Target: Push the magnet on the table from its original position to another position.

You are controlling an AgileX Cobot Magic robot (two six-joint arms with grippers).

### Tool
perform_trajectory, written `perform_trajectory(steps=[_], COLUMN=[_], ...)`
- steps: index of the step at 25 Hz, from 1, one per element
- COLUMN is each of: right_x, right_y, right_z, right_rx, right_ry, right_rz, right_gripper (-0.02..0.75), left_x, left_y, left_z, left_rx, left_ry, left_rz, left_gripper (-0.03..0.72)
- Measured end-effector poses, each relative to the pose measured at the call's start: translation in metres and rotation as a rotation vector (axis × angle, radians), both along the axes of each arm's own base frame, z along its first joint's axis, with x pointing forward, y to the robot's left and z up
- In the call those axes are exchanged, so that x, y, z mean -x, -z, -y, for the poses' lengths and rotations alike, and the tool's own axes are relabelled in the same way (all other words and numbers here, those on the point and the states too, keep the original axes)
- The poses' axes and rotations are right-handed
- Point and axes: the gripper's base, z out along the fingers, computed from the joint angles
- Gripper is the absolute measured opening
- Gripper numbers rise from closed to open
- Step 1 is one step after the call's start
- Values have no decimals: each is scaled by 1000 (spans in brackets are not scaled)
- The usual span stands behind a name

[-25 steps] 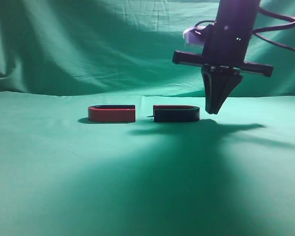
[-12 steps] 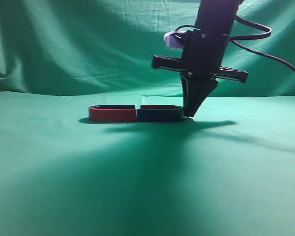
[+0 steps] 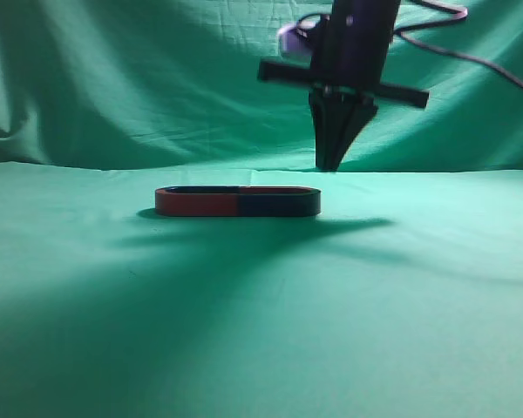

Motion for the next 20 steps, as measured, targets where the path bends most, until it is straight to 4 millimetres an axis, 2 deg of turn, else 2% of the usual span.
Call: perform_trajectory(steps=[3,6,10,13,16,19,20], right_x=[3,12,38,63,97,133,143], right_y=[-34,-81,-147,-191,-233,-258,-260], right_z=[1,5,19,30,43,59,64], right_rx=[5,-22,-70,-111,-154,-181,-183], right_ry=[-19,-21,-5,-4,-10,-12,-12], right_rz=[-3,81,209,304,403,461,464], right_gripper=[0,0,0,0,0,0,0], left_x=[0,0,0,0,0,0,0], left_y=[0,0,0,0,0,0,0], left_z=[0,0,0,0,0,0,0], left_rx=[0,0,0,0,0,0,0], left_ry=[0,0,0,0,0,0,0], left_rz=[0,0,0,0,0,0,0], left_gripper=[372,372,372,372,372,372,372])
